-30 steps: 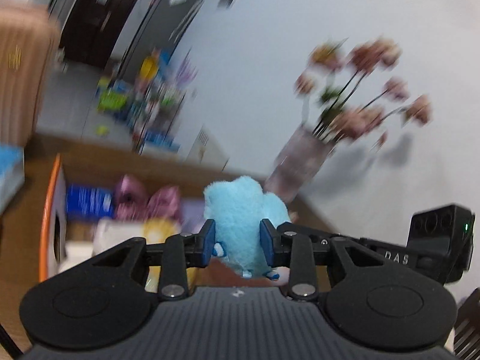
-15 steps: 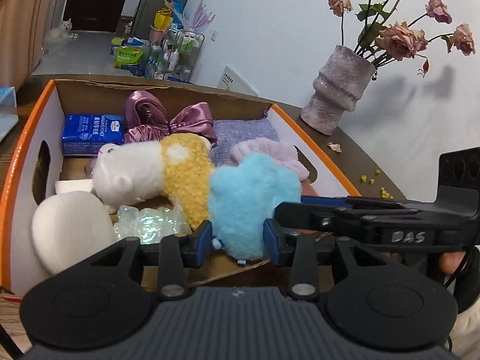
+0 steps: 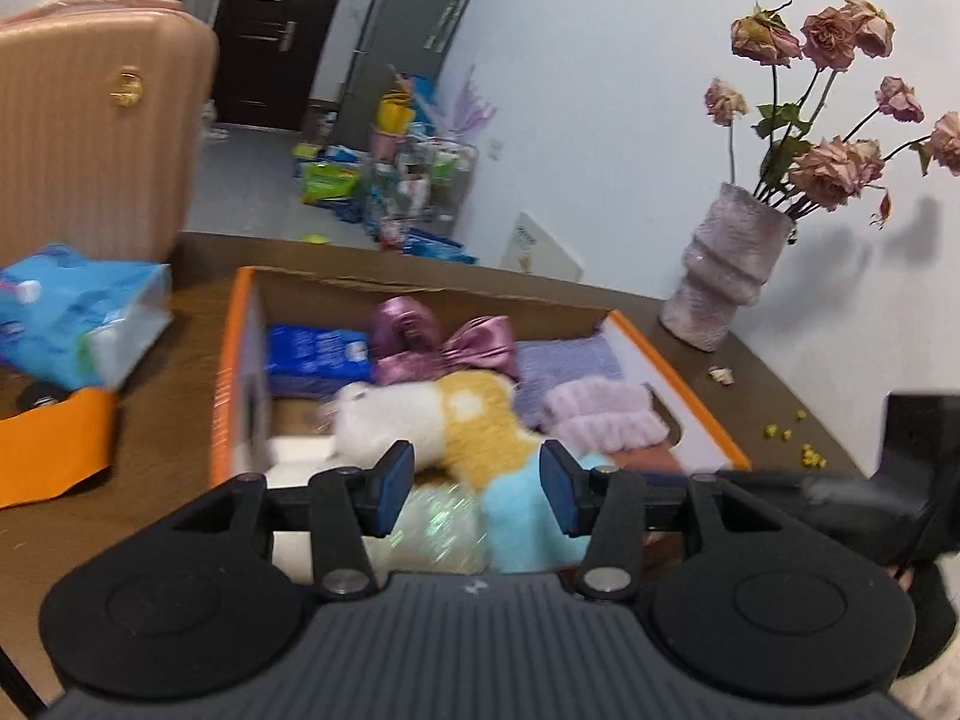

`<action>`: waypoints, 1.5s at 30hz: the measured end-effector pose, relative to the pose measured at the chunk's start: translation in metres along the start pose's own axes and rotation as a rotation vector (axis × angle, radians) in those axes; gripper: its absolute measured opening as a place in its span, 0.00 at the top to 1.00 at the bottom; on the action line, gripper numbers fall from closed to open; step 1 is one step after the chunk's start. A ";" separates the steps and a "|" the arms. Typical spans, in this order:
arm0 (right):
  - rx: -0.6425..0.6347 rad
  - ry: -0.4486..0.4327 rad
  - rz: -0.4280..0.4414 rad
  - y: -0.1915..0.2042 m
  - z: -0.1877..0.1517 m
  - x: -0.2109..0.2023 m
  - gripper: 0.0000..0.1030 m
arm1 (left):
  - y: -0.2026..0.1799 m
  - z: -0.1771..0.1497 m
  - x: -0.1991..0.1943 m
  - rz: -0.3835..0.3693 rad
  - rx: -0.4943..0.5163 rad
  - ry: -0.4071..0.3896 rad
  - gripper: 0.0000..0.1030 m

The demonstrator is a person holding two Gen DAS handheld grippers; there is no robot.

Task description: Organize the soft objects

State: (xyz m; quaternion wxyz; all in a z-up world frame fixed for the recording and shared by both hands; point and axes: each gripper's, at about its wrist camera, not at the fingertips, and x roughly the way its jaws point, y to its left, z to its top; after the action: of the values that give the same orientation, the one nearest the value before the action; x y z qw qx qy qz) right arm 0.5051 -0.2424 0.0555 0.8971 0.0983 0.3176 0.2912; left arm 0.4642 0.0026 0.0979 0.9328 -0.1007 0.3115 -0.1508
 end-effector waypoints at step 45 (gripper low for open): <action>-0.163 -0.345 -0.325 0.201 -0.299 -0.259 0.15 | -0.058 -0.299 -0.299 0.318 0.134 -0.382 0.06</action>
State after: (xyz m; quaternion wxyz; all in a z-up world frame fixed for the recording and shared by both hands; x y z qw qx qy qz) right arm 0.0624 -0.2336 0.0277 0.9780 0.0215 0.1467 0.1465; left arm 0.0407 0.0228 0.0441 0.9913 -0.0153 0.1307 -0.0009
